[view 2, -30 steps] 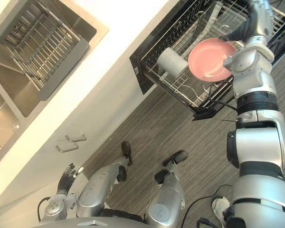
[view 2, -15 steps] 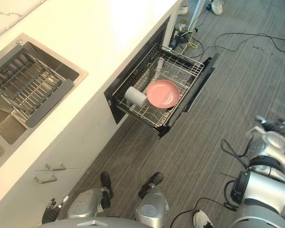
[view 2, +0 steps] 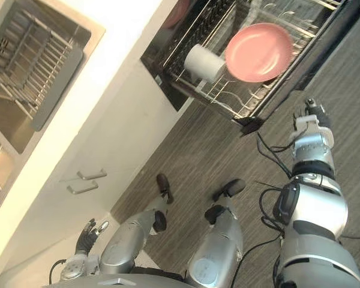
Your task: Walk over to the sink, pick up the cup, carry it to the dishwasher, place the cup inside the dishwasher, then close the dishwasher door
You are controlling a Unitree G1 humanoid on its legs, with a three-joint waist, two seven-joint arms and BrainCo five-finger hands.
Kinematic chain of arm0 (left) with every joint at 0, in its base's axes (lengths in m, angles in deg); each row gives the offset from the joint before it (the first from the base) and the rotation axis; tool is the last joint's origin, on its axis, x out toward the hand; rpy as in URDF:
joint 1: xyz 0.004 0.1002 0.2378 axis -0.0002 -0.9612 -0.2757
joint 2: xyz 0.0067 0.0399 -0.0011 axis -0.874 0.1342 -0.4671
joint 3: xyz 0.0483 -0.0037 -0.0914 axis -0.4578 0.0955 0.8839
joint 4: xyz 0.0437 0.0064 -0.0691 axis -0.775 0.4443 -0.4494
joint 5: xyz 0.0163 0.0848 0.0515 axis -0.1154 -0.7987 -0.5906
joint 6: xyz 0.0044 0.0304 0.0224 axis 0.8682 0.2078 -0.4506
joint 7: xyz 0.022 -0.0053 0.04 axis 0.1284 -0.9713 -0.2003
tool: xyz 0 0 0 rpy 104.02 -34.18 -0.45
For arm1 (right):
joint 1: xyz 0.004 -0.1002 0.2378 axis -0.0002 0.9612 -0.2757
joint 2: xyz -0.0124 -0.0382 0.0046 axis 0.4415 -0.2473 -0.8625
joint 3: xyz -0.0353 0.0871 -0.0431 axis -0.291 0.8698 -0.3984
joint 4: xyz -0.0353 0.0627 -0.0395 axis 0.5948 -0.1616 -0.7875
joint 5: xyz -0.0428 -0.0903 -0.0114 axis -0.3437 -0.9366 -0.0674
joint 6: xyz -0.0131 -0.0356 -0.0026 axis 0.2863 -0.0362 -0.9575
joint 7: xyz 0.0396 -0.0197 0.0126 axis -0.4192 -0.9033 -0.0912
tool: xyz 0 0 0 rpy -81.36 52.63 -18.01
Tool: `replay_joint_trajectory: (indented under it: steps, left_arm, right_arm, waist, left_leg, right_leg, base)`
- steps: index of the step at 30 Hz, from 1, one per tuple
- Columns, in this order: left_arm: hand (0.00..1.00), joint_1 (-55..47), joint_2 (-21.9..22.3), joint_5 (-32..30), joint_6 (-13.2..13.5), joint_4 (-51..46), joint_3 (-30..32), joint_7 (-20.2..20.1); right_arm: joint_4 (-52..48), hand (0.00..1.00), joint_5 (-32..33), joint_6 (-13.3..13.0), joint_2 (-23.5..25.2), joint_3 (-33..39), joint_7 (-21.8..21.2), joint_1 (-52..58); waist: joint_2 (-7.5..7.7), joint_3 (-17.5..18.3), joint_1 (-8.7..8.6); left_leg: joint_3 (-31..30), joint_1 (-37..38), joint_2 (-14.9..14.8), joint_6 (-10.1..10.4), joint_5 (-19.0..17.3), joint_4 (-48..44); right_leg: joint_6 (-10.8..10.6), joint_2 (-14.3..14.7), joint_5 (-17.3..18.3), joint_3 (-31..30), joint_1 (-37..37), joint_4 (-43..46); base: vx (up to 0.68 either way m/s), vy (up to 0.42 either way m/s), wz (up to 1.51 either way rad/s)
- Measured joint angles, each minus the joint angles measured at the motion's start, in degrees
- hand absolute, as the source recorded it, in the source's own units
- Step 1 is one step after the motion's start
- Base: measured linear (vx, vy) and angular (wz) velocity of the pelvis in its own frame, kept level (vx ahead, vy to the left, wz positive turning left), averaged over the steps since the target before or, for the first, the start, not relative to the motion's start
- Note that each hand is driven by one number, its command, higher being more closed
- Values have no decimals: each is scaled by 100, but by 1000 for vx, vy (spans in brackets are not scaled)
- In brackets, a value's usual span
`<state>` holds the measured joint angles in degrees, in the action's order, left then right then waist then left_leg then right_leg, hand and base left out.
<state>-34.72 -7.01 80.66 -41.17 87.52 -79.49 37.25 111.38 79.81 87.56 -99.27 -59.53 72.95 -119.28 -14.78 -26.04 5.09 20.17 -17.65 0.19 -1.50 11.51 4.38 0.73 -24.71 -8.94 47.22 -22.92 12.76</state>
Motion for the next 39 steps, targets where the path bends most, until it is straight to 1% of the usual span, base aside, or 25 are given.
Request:
replay_joint_trajectory:
  steps: [1,2,4,5,7,9,10,13,15,16,19,20,21,23,25,27,29,31,32,35,37,38,39]
  left_arm:
    - [0,4,-4,8,0,-12,-52,1]
    - [0,5,-18,35,-2,-69,-101,1]
    - [0,6,-32,53,-14,-179,-123,-3]
    - [0,6,-44,55,-31,-205,-145,-6]
    - [0,29,-55,99,-104,-221,-199,-7]
    - [0,72,-90,138,-127,-277,-332,-10]
    - [0,72,-90,152,-130,-299,-336,-11]
    - [0,71,-96,158,-167,-365,-385,-40]
    - [0,71,-101,160,-164,-394,-461,-56]
    - [0,72,-101,166,-160,-402,-523,-79]
    - [0,71,-82,161,-165,-398,-569,-180]
    - [0,70,-40,159,-167,-390,-589,-234]
    - [0,54,-7,156,-165,-383,-596,-250]
    - [0,18,19,154,-147,-379,-614,-264]
    - [0,10,19,152,-97,-386,-657,-294]
    - [0,6,25,152,-21,-399,-688,-394]
    - [0,6,25,153,-4,-399,-714,-411]
    - [0,-21,21,156,13,-395,-720,-439]
    - [0,-23,21,155,19,-396,-720,-468]
    - [0,-58,22,166,103,-395,-713,-485]
    - [0,-65,28,193,100,-394,-693,-485]
    - [0,-76,35,212,100,-394,-664,-486]
    - [0,-85,80,233,101,-394,-522,-491]
  right_arm:
    - [82,100,-71,-5,-12,-83,5,-98]
    - [296,100,-202,-119,-97,-142,98,-231]
    - [322,100,-452,-142,-313,-363,159,-300]
    - [328,100,-491,-141,-353,-398,162,-359]
    - [360,100,-667,-110,-433,-595,248,-559]
    - [473,100,-722,-82,-492,-794,248,-674]
    - [510,100,-750,-73,-493,-822,249,-710]
    - [513,100,-1047,76,-540,-1087,254,-838]
    - [513,100,-1345,119,-601,-1263,252,-935]
    - [512,100,-1616,137,-597,-1327,242,-1049]
    - [506,100,-1855,147,-577,-1600,198,-1153]
    - [506,100,-1977,156,-568,-1772,125,-1168]
    - [506,100,-2018,156,-549,-1889,98,-1181]
    - [504,100,-2041,153,-416,-2081,-88,-1381]
    - [508,100,-2046,134,-289,-2189,-178,-1576]
    - [508,100,-2050,108,-245,-2391,-293,-1837]
    - [506,100,-2048,66,-168,-2440,-405,-2015]
    - [595,100,-2096,35,-222,-2631,-464,-1995]
    - [564,0,-2137,-64,-230,-2632,-497,-1995]
    - [557,0,-2615,-208,-156,-2838,-492,-1986]
    - [452,0,-3161,-385,1,-2837,-483,-1794]
    - [383,0,-3261,-394,52,-2835,-479,-1710]
    - [34,0,-3428,-447,102,-2823,-482,-1383]
  waist:
    - [-4,3,34]
    - [-10,7,90]
    - [-17,11,134]
    - [-18,12,137]
    - [-32,22,192]
    - [-54,37,356]
    - [-57,39,384]
    - [-112,59,483]
    - [-145,83,605]
    - [-187,117,699]
    - [-246,179,836]
    - [-320,235,936]
    - [-377,279,977]
    - [-437,325,1066]
    - [-454,338,1157]
    - [-455,339,1326]
    - [-465,347,1356]
    - [-465,346,1331]
    - [-465,347,1333]
    - [-461,344,1301]
    - [-449,335,1260]
    - [-434,324,1240]
    - [-390,290,1193]
  left_leg:
    - [-25,-11,18,-5,4,0]
    - [-105,-35,64,2,-2,1]
    - [-289,-153,157,15,11,-1]
    - [-340,-194,184,29,21,0]
    - [-631,-293,283,53,37,-1]
    - [-966,-354,319,74,52,-14]
    - [-1056,-365,319,80,57,-14]
    - [-1458,-462,309,98,70,-7]
    - [-1645,-549,283,145,103,-3]
    - [-1752,-575,247,180,127,-1]
    - [-1855,-629,226,236,168,-18]
    - [-1859,-629,219,273,195,-29]
    - [-1858,-629,204,308,244,-30]
    - [-1856,-626,187,343,339,-44]
    - [-1878,-613,186,379,384,-69]
    - [-1907,-618,202,366,384,-127]
    - [-1949,-603,223,367,382,-131]
    - [-1994,-535,227,375,340,-136]
    - [-1987,-525,227,377,317,-157]
    - [-1962,-528,164,401,200,-305]
    - [-1959,-427,40,441,128,-352]
    - [-1958,-389,5,453,109,-354]
    - [-1936,-306,-89,487,61,-362]
  right_leg:
    - [-7,-35,19,-9,-13,53]
    - [-28,-111,60,-19,-30,147]
    - [-64,-242,121,-18,-116,276]
    - [-79,-277,140,-7,-150,299]
    - [-61,-380,162,-10,-263,396]
    - [-51,-419,223,22,-308,524]
    - [-55,-431,266,44,-309,587]
    - [-54,-575,624,263,-312,1035]
    - [-48,-706,907,446,-308,1365]
    - [-54,-758,1087,589,-297,1563]
    - [-21,-878,1328,774,-254,1859]
    - [-9,-976,1477,931,-162,2041]
    - [-17,-1033,1563,1044,-84,2149]
    - [-30,-1118,1705,1183,25,2321]
    - [3,-1178,1784,1292,120,2435]
    - [-10,-1212,1843,1332,161,2523]
    - [-31,-1241,1884,1379,218,2566]
    - [-58,-1237,1910,1456,349,2555]
    - [-60,-1236,1913,1461,369,2550]
    - [-65,-1130,1919,1461,437,2447]
    - [-88,-918,1875,1467,591,2257]
    - [-93,-853,1862,1464,630,2195]
    - [-100,-699,1824,1453,721,2051]
  base:
    - [7,-43,22]
    - [-24,-19,30]
    - [-33,-6,32]
    - [-33,-8,20]
    - [-46,-30,11]
    - [-45,-76,9]
    - [-46,-114,21]
    - [-43,-144,40]
    - [-42,-185,53]
    - [-38,-230,49]
    - [-8,-148,41]
    - [2,-160,60]
    - [3,-159,55]
    - [4,-137,40]
    - [26,-163,29]
    - [50,-178,14]
    - [31,-113,15]
    - [30,-133,10]
    - [14,-123,-4]
    - [2,-106,-10]
    - [12,-117,-14]
    - [22,-122,-20]
    - [26,-121,-29]
